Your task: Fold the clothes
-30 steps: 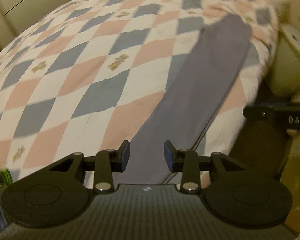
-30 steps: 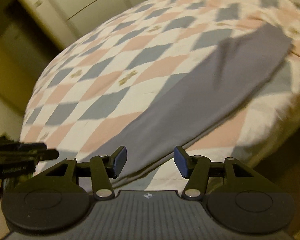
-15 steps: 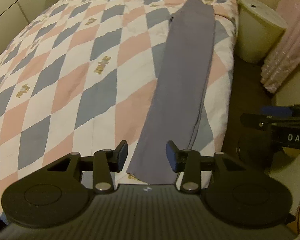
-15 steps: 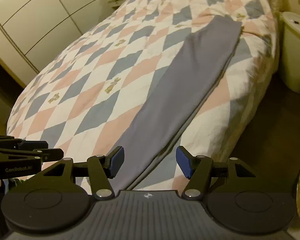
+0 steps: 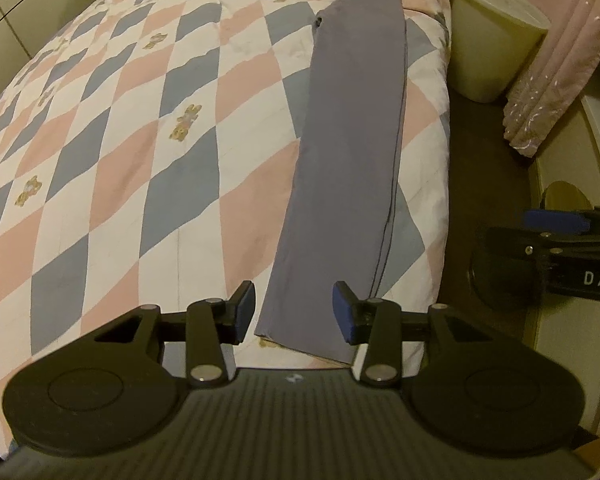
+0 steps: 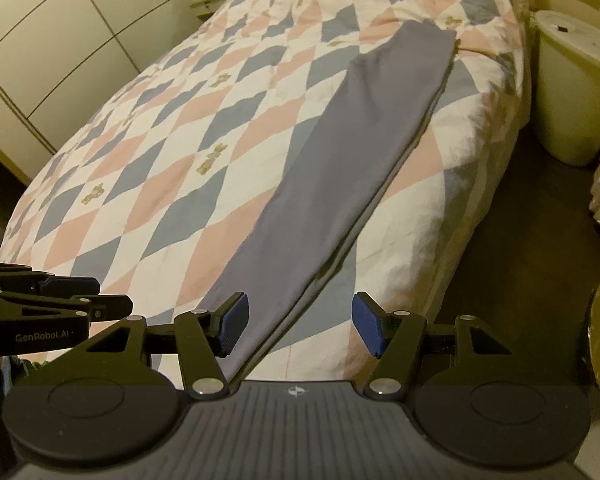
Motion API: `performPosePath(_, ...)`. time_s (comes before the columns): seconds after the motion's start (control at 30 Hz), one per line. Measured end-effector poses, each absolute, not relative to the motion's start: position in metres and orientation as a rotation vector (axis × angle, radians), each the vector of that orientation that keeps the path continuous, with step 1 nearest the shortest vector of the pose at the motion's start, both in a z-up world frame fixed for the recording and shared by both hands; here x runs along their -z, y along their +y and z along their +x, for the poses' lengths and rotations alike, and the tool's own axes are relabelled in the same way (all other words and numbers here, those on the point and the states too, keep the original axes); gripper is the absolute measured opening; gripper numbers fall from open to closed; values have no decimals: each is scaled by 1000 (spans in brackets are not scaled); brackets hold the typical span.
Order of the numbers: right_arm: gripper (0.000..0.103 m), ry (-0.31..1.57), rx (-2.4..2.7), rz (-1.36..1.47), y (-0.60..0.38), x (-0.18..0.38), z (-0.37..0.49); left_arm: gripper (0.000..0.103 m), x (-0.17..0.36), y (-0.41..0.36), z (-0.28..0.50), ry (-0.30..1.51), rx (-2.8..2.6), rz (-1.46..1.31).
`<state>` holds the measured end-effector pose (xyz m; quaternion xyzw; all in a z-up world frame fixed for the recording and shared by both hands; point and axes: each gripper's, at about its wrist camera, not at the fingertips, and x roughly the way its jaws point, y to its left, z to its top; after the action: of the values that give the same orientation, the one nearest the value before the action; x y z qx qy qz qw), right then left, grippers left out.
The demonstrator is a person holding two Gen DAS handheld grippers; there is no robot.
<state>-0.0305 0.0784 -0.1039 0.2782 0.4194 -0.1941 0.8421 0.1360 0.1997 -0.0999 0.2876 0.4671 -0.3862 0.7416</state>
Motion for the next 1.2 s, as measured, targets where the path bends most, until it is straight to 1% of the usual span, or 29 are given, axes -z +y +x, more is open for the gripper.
performPosePath(0.3,62,869,456,621,80,109,-37,39,110,186,143,1010,895,677)
performPosePath(0.73,62,894,519,649,80,118,-43,39,125,171,158,995,949,705)
performPosePath(1.2,63,919,537,658,87,127,-44,40,139,176,172,956,1027,703)
